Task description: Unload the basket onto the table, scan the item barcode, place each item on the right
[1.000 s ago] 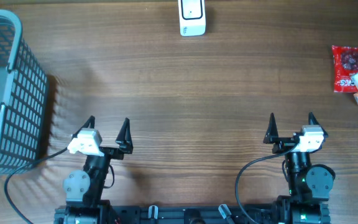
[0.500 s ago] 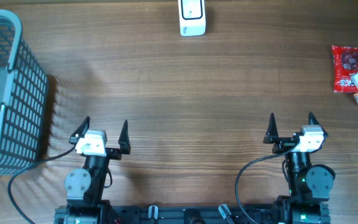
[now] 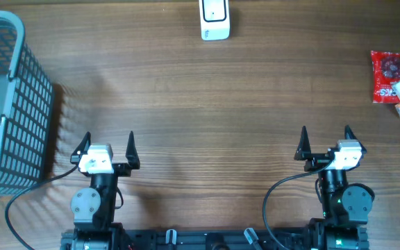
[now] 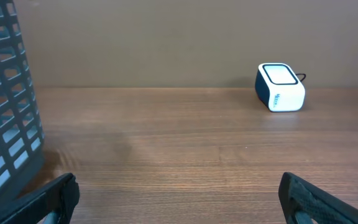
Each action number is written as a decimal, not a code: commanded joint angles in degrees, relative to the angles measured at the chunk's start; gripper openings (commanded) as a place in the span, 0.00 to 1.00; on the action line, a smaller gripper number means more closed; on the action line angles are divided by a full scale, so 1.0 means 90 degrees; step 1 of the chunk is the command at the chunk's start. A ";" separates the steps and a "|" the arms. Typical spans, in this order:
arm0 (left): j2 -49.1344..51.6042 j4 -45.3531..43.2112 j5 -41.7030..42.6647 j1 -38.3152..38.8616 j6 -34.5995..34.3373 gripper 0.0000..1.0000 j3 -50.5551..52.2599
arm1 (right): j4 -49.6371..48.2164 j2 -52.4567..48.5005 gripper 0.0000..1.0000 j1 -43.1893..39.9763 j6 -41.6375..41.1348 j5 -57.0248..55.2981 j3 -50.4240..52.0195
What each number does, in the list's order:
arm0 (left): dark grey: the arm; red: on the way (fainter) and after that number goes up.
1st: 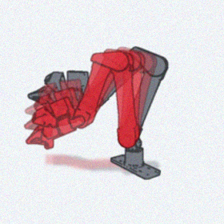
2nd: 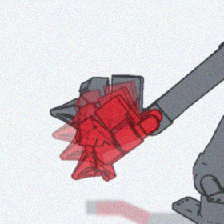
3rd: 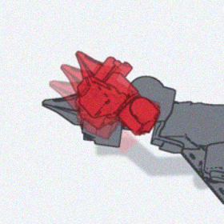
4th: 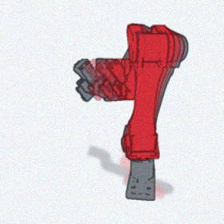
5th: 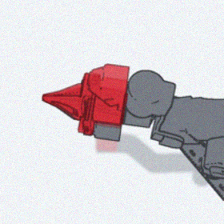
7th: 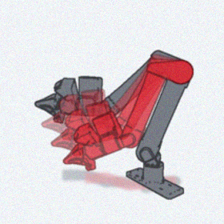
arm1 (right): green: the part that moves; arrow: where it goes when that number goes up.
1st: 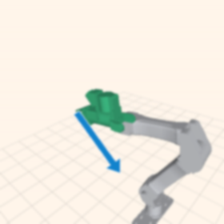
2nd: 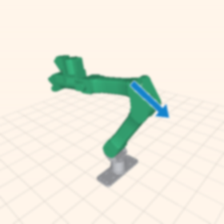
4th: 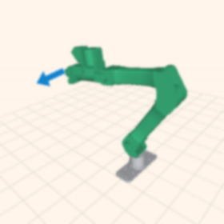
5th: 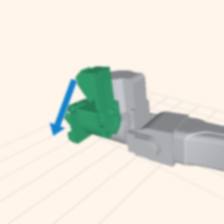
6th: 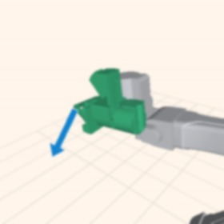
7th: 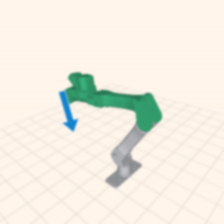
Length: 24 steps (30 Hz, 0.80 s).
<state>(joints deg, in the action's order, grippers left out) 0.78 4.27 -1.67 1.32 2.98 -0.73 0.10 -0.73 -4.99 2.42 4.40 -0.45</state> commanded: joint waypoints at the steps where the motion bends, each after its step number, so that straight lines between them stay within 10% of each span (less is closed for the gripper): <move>1: -0.0066 0.0000 -0.0090 -0.0053 0.0124 1.00 0.0046 | -0.0012 0.0058 1.00 -0.0032 -0.0104 -0.0109 0.0017; 24: -0.0053 -0.0024 -0.0039 -0.0036 0.0124 1.00 0.0046 | -0.0012 0.0058 1.00 -0.0032 -0.0102 -0.0109 0.0017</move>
<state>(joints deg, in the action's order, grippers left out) 0.78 4.27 -1.67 1.32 2.98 -0.73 0.10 -0.73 -4.99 2.42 4.40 -0.45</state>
